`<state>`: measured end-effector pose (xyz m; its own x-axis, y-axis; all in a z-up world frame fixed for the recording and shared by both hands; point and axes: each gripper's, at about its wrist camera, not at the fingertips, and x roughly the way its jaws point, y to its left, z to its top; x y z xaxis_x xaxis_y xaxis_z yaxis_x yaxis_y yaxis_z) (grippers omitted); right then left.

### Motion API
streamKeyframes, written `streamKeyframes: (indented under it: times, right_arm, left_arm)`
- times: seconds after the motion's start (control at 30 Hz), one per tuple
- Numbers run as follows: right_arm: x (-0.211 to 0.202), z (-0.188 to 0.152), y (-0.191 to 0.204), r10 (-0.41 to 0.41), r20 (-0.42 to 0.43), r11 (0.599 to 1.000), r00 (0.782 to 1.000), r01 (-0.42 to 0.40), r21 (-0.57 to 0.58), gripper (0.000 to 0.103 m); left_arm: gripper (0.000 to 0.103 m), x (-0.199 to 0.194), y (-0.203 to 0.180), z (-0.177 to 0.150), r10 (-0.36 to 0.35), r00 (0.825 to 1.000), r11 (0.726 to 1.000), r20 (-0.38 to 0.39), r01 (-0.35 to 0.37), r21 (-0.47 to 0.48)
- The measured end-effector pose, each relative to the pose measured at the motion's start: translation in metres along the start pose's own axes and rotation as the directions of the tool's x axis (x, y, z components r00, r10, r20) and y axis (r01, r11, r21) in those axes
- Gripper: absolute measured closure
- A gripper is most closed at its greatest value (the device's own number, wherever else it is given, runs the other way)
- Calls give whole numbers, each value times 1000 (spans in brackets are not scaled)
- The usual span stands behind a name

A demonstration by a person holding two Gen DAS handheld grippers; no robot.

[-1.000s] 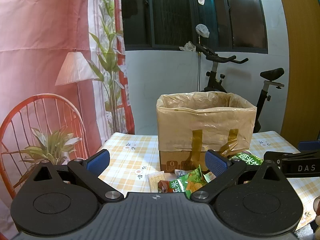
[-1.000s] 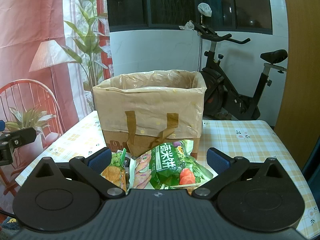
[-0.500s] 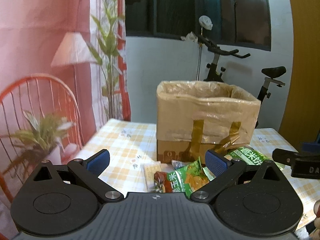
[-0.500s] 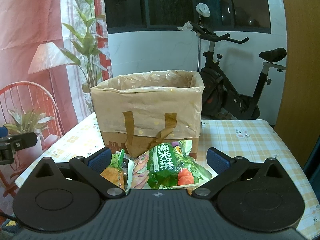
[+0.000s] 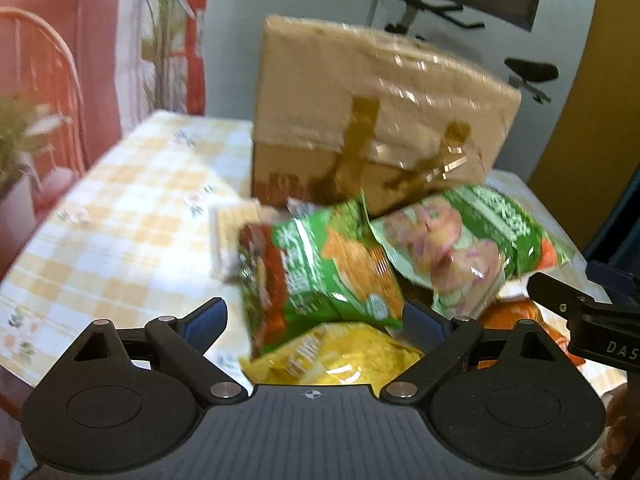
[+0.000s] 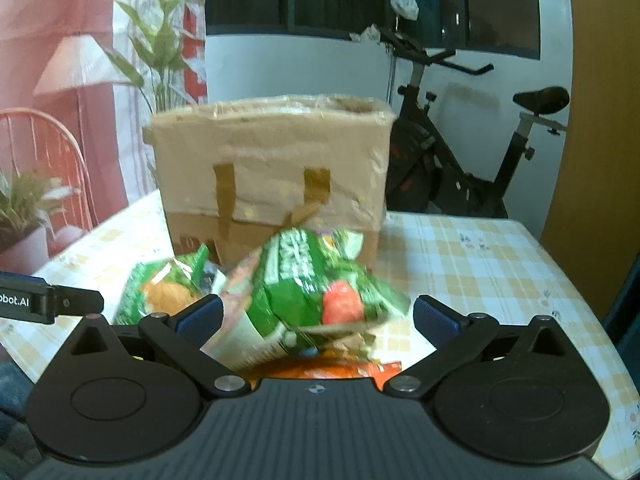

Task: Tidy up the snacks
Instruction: 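Grasp the yellow chip bag with the left gripper while the right gripper grasps the orange cracker bag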

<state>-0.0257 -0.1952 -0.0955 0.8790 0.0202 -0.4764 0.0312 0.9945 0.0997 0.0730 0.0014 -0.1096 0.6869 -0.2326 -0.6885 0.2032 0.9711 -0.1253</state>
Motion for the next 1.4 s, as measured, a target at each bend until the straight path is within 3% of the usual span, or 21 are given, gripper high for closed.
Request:
streamKeyframes:
  times: [0.23,0.43,0.6,0.9,1.03,1.1,1.4]
  right_arm:
    - [17,-13,-9,22,-77,1000,997,-21,16,0]
    - [25,-19,-9,30,-111,999,993,-28,19,0]
    - [30,-21,-8,34,-126,999,991,-33,10,0]
    - [33,-23,-9,37,-143,999,989,-35,19,0]
    - [34,-24,-8,39,-149,999,988,-37,20,0]
    - [34,-24,-8,39,-151,999,988,-36,21,0]
    - [35,-24,-8,39,-151,999,988,-35,27,0]
  left_arm:
    - [7,23,-3,-6,-16,996,1000,-82,15,-13]
    - [7,27,-5,-8,-31,994,999,-107,29,-15]
    - [5,41,-9,-13,-93,977,996,-193,92,-11]
    - [0,55,-5,-17,-107,962,994,-250,98,-47]
    - [0,59,3,-21,-138,957,988,-256,117,-96]
    - [5,60,7,-23,-160,956,984,-247,134,-121]
    - [14,36,28,-20,-188,967,966,-174,150,-209]
